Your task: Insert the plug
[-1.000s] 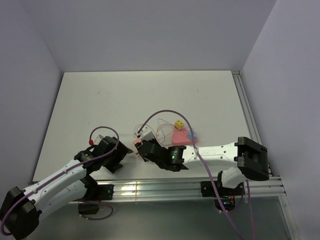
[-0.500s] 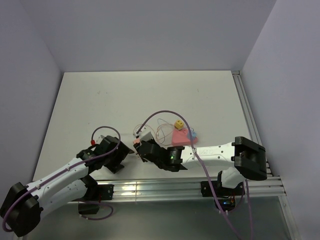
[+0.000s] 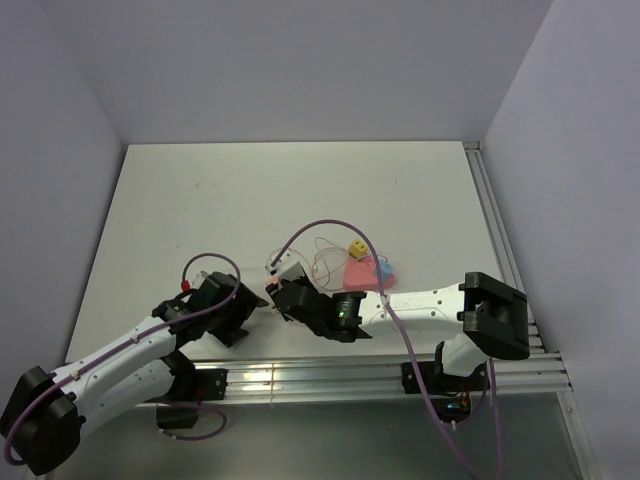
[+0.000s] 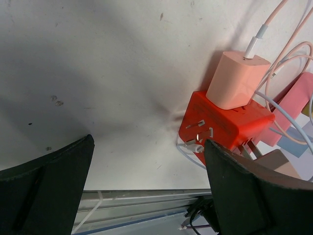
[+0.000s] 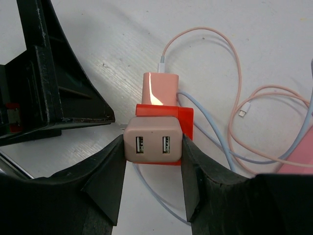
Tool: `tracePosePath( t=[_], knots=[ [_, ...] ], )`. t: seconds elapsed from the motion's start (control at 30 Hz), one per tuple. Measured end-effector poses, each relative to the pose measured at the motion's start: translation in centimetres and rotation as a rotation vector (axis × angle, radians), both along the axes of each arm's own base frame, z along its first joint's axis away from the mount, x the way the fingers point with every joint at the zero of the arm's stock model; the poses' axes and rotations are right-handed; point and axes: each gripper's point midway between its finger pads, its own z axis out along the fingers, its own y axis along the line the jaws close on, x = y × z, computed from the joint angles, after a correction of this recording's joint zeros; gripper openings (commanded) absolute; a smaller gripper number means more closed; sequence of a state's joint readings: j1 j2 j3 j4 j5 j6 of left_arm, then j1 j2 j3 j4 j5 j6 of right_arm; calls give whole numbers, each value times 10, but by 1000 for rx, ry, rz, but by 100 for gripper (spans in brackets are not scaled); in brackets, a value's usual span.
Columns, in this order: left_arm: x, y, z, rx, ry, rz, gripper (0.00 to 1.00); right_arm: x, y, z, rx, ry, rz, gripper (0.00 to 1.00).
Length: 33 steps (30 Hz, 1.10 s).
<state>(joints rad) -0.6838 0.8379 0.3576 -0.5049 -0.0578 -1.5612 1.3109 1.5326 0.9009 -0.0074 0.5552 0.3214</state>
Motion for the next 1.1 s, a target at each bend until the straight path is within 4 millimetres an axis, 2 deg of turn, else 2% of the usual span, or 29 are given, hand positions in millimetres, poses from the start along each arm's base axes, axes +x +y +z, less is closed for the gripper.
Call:
tracePosePath(
  t=[0.5, 0.87, 1.1],
  knots=[
    [0, 0, -2, 0, -1, -1, 98, 2, -8, -3, -43, 4, 4, 0],
    [6, -3, -3, 21, -29, -39, 93, 8, -6, -3, -78, 163, 3, 0],
    [10, -2, -2, 31, -50, -33, 93, 10, -1, -13, -86, 192, -4, 0]
  ],
)
